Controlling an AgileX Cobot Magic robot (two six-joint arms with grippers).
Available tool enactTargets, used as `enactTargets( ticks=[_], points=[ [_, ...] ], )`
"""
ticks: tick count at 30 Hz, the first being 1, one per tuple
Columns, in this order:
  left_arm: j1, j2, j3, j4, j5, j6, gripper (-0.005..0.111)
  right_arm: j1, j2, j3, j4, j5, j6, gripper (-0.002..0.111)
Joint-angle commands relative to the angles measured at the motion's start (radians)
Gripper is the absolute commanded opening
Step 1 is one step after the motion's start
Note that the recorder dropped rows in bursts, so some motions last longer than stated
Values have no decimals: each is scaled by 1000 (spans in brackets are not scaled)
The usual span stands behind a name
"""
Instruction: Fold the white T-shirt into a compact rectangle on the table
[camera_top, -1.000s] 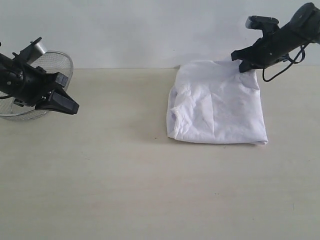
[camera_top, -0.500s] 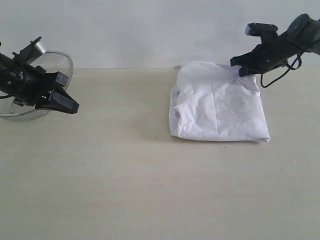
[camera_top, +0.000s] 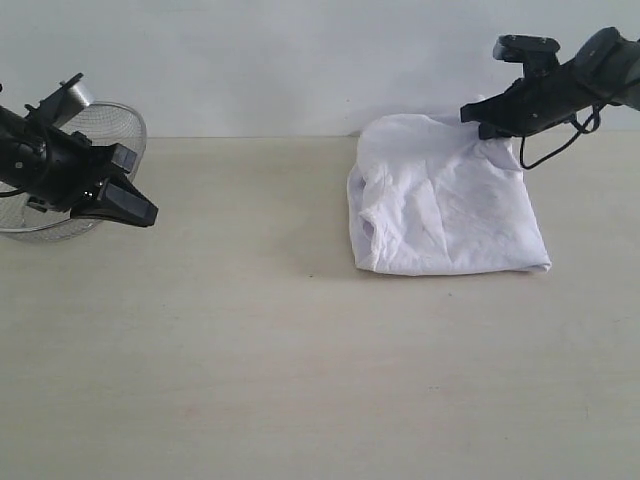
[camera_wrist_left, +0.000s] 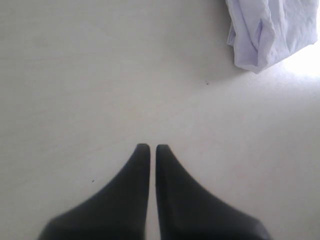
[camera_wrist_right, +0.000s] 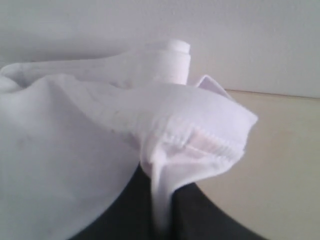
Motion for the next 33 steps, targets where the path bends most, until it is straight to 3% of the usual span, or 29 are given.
enactTargets(
  ticks=[1, 2, 3, 4, 5, 7, 9, 11, 13, 14, 22, 33],
  points=[
    [2, -3, -6, -13, -4, 7, 5, -5, -8, -7, 8, -21, -33, 10],
    [2, -3, -6, -13, -4, 7, 5, -5, -8, -7, 8, -24, -33, 18],
    [2, -3, -6, -13, -4, 7, 5, -5, -8, -7, 8, -36, -33, 38],
    [2, -3, -6, -13, -4, 7, 5, -5, -8, -7, 8, -46, -22, 49],
    [2, -3, -6, -13, -4, 7, 5, -5, -8, -7, 8, -60, -6, 68],
    [2, -3, -6, -13, -4, 7, 5, -5, -21, -7, 8, -59, -1, 77],
    [2, -3, -6, -13, -4, 7, 5, -7, -56, -7, 6, -57, 2, 73],
    [2, -3, -6, -13, -4, 7, 5, -9, -105, -7, 1, -33, 4, 61],
    [2, -3, -6, -13, -7, 7, 5, -9, -145, -7, 1, 42, 4, 33],
    [2, -3, -6, -13, -11, 7, 5, -9, -147, -7, 1, 87, -5, 4],
    [2, -3, -6, -13, -21, 11, 5, -9, -55, -4, -80, 223, 22, 1],
    [2, -3, -6, -13, -29, 22, 5, -9, -52, -5, -95, 231, 51, 0]
  ],
)
